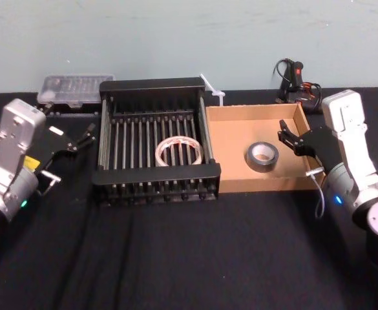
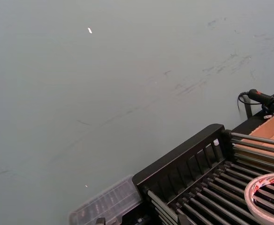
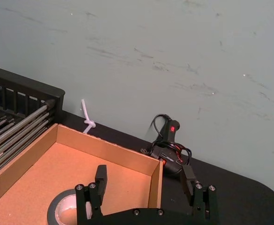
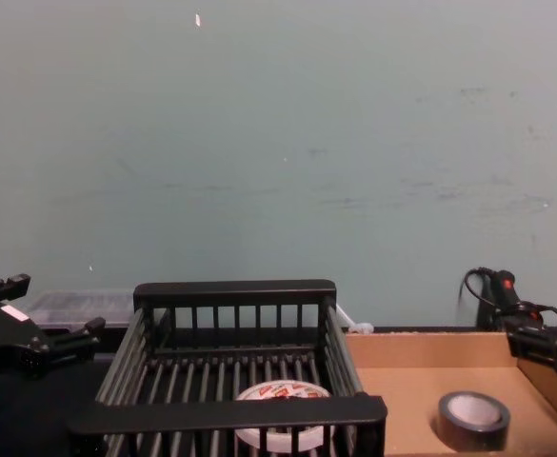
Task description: Pick up the white tape and place it into the black box , Pick up the silver tape and place it into the brown box.
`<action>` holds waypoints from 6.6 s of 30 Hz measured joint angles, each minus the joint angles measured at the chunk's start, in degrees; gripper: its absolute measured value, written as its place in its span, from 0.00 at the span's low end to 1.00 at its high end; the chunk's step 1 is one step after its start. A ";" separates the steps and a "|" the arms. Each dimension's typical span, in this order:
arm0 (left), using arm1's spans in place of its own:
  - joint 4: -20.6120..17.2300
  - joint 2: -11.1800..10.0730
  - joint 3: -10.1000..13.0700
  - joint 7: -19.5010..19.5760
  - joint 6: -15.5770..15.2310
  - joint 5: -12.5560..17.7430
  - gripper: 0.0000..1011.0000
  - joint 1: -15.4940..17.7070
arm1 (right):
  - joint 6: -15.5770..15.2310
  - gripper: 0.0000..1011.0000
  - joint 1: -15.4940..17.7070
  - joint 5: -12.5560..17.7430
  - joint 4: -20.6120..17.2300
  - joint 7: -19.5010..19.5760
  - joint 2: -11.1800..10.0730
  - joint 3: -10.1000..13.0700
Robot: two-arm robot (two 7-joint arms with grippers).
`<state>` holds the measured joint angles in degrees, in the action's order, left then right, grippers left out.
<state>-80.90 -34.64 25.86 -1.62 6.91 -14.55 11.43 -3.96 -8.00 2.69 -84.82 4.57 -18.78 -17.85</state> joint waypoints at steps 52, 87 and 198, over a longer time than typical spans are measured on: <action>0.00 0.00 0.00 0.00 0.00 0.00 0.99 0.00 | 10.87 0.99 -3.43 11.87 3.93 -2.96 -15.87 -8.01; 0.00 0.00 0.00 0.00 0.00 0.00 0.99 0.00 | 10.86 0.99 -3.43 11.86 3.92 -2.95 -15.87 -8.01; 0.00 0.00 0.00 0.00 0.00 0.00 0.99 0.00 | 10.86 0.99 -3.43 11.86 3.92 -2.95 -15.87 -8.01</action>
<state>-80.90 -34.65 25.86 -1.62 6.91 -14.55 11.43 6.91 -11.43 14.55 -80.90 1.62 -34.65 -25.86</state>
